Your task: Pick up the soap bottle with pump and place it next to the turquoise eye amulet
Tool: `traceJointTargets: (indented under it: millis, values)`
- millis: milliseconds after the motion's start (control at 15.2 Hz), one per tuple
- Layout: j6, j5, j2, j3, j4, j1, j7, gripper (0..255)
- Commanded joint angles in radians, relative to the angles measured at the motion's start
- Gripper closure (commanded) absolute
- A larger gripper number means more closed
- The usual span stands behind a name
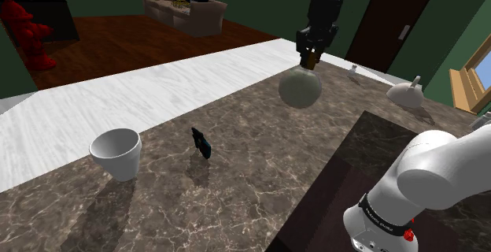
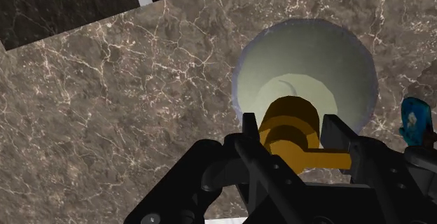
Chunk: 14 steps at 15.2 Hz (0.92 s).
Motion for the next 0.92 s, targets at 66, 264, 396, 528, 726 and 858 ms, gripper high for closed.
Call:
traceJointTargets:
  millis: [66, 264, 396, 528, 726, 858]
  values:
    - [0.000, 0.024, 0.057, 0.060, 0.053, 0.018, 0.075, 255]
    - [0.002, 0.037, 0.126, 0.115, 0.117, 0.032, 0.145, 255]
    - [0.001, 0.041, 0.176, 0.151, 0.165, 0.041, 0.192, 255]
    - [-0.002, 0.039, 0.238, 0.192, 0.226, 0.051, 0.247, 255]
    - [0.039, 0.042, 0.230, 0.192, 0.177, 0.054, 0.248, 255]
    - [0.065, 0.044, 0.225, 0.193, 0.145, 0.055, 0.249, 255]
